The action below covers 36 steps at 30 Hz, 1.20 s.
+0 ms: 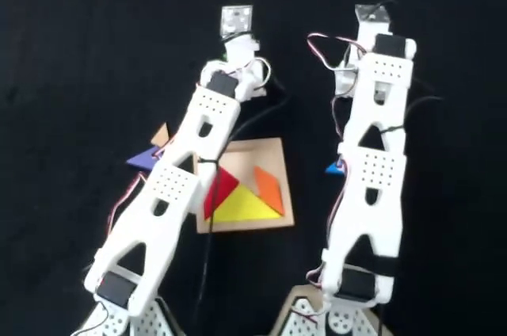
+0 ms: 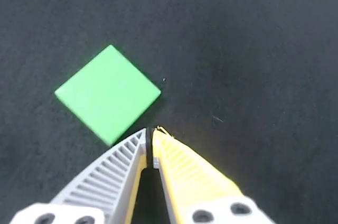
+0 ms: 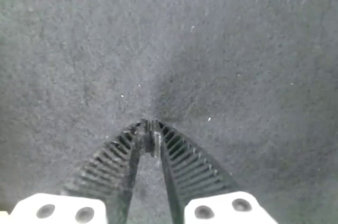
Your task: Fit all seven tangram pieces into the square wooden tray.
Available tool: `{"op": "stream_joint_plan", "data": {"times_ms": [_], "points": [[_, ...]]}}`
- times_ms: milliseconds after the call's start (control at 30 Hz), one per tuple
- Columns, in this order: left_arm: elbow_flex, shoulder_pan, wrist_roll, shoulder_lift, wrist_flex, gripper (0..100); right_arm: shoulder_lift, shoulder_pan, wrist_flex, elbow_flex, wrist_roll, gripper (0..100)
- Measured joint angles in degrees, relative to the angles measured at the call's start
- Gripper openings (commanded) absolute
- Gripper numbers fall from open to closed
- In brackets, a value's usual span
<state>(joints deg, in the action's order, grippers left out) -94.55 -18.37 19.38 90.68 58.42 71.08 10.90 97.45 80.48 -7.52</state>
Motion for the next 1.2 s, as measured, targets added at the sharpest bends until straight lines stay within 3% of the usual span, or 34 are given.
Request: {"op": "stream_joint_plan", "data": {"times_ms": [200,567,933,1200], "points": [[0.26,0.0,-5.01,0.35,-18.2,3,0.0,0.0,0.0,0.0,0.0,1.1],[4.48,-0.09,-7.03,0.35,-25.76,3,0.0,-0.26,0.0,0.0,0.0,1.1],[6.42,-1.05,-7.03,-0.44,-16.0,12,0.0,-0.18,0.0,0.0,0.0,1.1],[2.55,-3.08,-7.82,-1.41,-6.77,5,0.0,-0.26,0.0,0.0,-2.64,1.1]]}}
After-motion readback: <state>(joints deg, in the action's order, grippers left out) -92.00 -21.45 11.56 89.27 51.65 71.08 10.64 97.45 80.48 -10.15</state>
